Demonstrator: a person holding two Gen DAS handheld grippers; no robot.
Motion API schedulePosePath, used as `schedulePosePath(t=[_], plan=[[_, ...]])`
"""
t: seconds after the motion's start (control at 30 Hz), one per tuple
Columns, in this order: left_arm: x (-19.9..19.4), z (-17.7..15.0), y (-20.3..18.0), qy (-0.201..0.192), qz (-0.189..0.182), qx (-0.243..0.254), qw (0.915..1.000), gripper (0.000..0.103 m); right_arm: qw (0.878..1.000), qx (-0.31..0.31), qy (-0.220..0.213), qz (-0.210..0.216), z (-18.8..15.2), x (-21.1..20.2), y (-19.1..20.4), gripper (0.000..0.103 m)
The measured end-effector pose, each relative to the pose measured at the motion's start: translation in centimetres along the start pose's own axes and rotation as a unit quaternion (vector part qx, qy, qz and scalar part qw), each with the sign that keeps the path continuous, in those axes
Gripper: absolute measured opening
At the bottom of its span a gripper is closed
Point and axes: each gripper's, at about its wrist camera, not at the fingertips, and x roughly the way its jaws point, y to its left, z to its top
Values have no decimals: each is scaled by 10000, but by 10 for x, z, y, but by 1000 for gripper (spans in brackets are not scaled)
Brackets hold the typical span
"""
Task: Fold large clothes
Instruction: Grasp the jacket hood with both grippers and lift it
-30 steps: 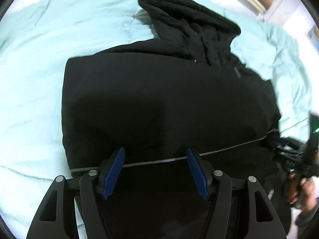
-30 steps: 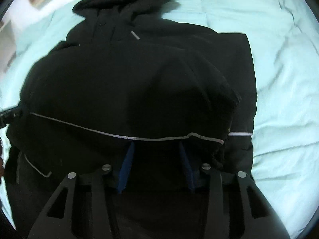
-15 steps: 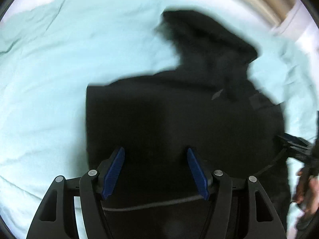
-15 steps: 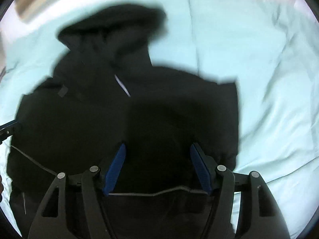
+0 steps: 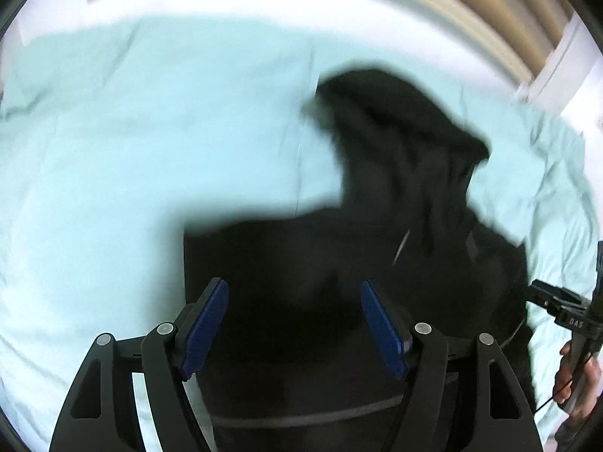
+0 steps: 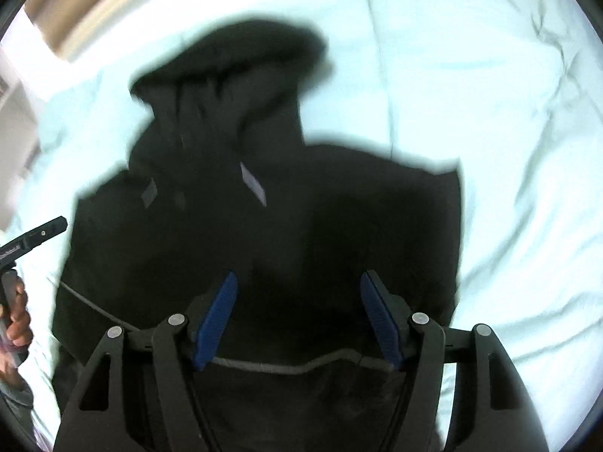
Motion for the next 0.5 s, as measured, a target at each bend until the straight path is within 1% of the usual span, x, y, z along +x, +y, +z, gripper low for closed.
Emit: schedulePosePath(t=[0.07,0.13,0.17,0.2,0.3,0.4,0.5], plan=[[-2,30,-10,-203,-181,35,9996,75,9997,34,-221,80,26,-7,-3,70],[9,61,-21,-346,-194,134,9991,75,9991,90,-364,179,53,-6,-6,70],[11,67,-30,-399,-186,182,9989,75,9987,128,-466,186,69,-3,-9,70],[18,80,-36,-463,-207,243,9984,75,9980,184,-565,220,84,3,-12,70],[44,110,-46,-492,-334,268,9979,75,9957,378,-726,426,115,17,-16,70],[65,122,-47,-535,-272,245,9979,75,9943,485,-802,500,145,49,-13,70],[85,130,-43,-487,-119,184,9986,75,9942,494,-770,561,158,66,-12,70]])
